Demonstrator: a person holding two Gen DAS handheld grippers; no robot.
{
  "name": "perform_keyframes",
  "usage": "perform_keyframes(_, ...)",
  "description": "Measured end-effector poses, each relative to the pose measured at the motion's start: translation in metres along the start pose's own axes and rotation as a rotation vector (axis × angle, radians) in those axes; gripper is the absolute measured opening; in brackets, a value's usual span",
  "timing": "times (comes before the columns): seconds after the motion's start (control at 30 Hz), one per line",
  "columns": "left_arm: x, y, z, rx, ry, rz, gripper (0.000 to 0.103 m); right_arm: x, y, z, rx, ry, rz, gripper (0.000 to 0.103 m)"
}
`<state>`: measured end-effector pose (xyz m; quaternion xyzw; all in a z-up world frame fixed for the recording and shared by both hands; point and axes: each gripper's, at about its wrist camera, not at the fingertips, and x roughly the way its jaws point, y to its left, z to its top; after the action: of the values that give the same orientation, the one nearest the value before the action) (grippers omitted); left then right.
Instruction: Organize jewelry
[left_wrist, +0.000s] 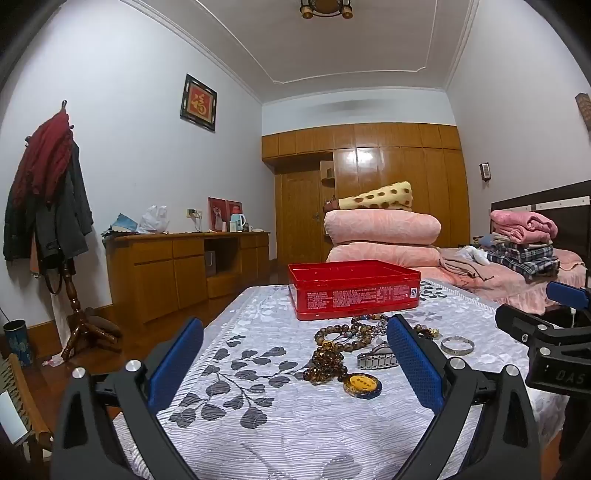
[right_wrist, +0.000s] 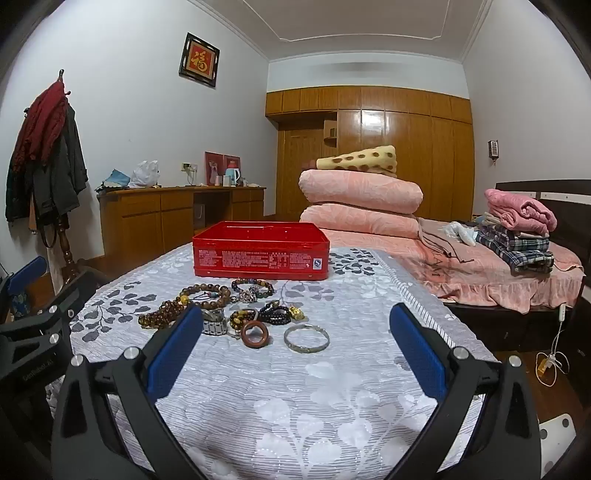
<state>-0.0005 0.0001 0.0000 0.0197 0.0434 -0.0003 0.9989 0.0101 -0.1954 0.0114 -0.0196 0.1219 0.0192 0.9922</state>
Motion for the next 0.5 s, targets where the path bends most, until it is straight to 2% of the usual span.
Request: perform_keyframes(0.5,-0.0025,-0.0008,-0.0028,-0.002,0.005,0.003,0.097,0.0005,0.0001,0.0001,0.000,0.002,-0.002,0.098)
